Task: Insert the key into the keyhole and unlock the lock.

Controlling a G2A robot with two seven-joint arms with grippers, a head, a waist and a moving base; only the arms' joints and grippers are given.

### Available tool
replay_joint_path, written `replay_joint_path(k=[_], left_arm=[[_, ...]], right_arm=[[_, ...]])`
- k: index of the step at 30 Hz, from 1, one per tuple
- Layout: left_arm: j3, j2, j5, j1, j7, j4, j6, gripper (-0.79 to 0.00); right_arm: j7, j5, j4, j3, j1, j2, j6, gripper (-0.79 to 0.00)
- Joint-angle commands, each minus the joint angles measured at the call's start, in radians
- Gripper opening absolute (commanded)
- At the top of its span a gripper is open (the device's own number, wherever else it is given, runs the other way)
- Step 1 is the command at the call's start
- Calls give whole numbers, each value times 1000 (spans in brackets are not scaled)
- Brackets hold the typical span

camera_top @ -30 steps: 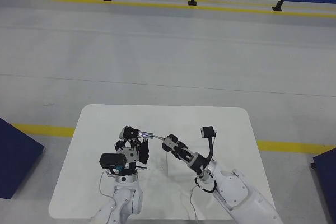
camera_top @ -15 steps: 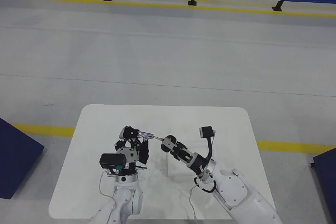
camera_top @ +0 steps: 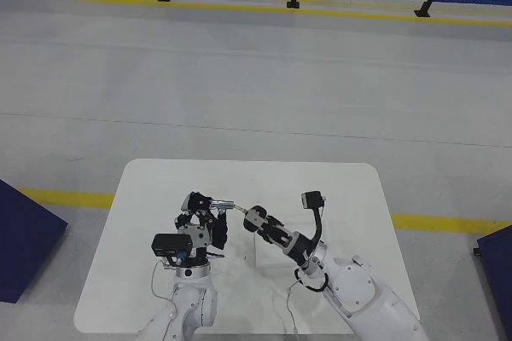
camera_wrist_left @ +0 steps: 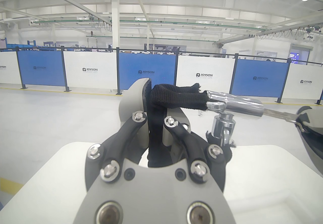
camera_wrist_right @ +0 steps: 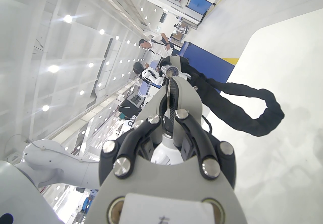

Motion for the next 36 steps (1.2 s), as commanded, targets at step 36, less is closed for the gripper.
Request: replay_joint_path(k=[36], left_arm=[[-106,-8,71,67,-84,-57,-276,-785]], right_arm=[[311,115,-1,138,-36,19,-23,-785]])
